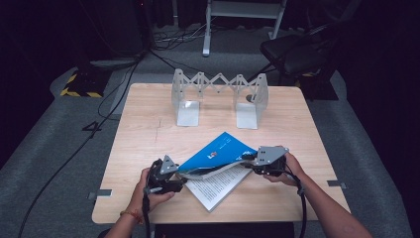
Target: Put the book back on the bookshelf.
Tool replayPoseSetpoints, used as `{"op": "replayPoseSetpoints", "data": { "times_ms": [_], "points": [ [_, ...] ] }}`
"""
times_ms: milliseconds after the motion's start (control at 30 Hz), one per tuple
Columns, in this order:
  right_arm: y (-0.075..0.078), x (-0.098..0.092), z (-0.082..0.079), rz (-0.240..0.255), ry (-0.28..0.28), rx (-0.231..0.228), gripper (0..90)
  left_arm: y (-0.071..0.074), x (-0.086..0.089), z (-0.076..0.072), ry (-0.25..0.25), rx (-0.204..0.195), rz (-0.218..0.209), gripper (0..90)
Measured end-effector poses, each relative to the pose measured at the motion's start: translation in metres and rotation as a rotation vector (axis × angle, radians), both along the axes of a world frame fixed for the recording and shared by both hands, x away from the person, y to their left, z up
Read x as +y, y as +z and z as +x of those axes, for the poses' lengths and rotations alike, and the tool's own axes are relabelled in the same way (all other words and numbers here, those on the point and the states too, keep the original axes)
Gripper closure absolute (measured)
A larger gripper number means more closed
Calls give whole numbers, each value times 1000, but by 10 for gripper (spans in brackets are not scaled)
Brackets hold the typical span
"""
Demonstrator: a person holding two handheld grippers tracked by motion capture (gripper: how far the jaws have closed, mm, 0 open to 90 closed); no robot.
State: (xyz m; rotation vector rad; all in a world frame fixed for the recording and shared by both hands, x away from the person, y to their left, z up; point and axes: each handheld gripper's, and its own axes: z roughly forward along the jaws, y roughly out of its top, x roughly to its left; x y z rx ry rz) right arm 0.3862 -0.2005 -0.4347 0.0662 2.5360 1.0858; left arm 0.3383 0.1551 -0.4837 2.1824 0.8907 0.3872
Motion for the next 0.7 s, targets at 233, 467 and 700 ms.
{"op": "replayPoseSetpoints", "data": {
  "times_ms": [233, 467, 700],
  "points": [
    [4, -17, -11, 4, -40, 11, 767, -1, -14, 20, -66, -45, 4, 474],
    [9, -34, -16, 2, -87, 7, 773, -2, -31, 43, -135, -57, -3, 495],
    [10, -54, -13, 9, -151, 9, 778, 0, -57, 72, -169, -60, 8, 495]
  ]
}}
